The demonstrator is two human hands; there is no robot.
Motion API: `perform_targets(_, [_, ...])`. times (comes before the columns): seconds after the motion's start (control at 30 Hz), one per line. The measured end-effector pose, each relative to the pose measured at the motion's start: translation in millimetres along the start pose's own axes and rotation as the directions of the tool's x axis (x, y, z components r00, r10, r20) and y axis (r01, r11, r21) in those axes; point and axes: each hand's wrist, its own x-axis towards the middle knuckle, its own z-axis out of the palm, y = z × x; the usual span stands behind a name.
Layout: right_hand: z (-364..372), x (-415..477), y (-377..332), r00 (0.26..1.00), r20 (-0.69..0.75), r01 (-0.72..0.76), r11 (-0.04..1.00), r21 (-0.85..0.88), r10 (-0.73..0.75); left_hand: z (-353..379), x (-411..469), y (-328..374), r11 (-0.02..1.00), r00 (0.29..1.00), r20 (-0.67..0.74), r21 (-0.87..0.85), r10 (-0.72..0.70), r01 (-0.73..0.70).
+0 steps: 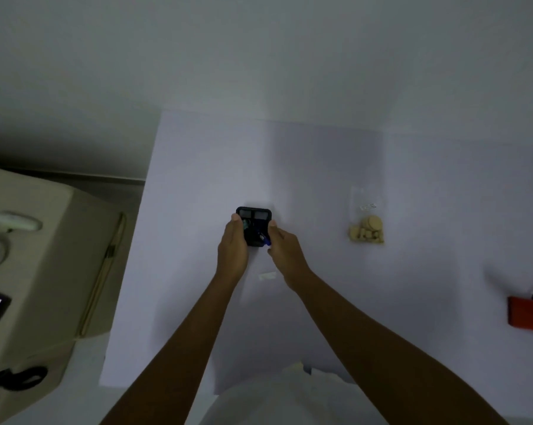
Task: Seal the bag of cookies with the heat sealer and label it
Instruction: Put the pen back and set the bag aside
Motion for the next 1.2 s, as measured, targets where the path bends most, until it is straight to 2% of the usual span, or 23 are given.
perform_targets(0.17, [-1, 24, -28, 1.0, -0.014, 0.011, 1.0, 0.011, -0.011, 6, 33, 26, 0.997, 0.999, 0.024, 0.063, 0.044, -0.046])
perform_targets(0.33, [3, 37, -42, 0.999, -0.01, 0.039, 0.999, 0.005, -0.039, 9, 49, 37, 0.993, 0.997, -0.016, 0.094, 0.078, -0.076])
perform_targets(0.57, [-5, 31, -32, 0.999, -0.005, 0.051, 0.995, 0.083, -0.051, 8, 45, 31, 0.973, 0.988, 0.007, 0.175, 0.152, -0.15])
perform_targets(0.7, [-18, 16, -24, 0.996, -0.041, 0.081, 0.991, 0.107, -0.077, 7, 22, 29, 0.929, 0.95, -0.1, 0.262, 0.296, -0.262])
perform_targets(0.8, [-40, -1, -14, 0.994, -0.079, 0.091, 0.985, 0.145, -0.08, 18, -11, 44, 0.841, 0.854, -0.117, 0.285, 0.507, -0.46])
perform_targets(0.87, [-63, -16, -6, 0.991, -0.104, 0.099, 0.977, 0.19, -0.08, 35, -36, 52, 0.817, 0.829, -0.078, 0.246, 0.553, -0.522])
perform_targets(0.97, [-108, -43, 10, 0.987, -0.15, 0.112, 0.938, 0.329, -0.065, 77, -70, 50, 0.86, 0.871, 0.012, 0.152, 0.491, -0.487])
perform_targets(1.07, [-160, -69, 37, 0.972, -0.233, 0.118, 0.897, 0.426, -0.017, 131, -100, 39, 0.852, 0.872, 0.146, 0.189, 0.467, -0.488])
perform_targets(1.2, [-237, -97, 83, 0.947, -0.317, 0.105, 0.884, 0.455, 0.051, 211, -137, 13, 0.879, 0.87, 0.335, 0.188, 0.362, -0.438])
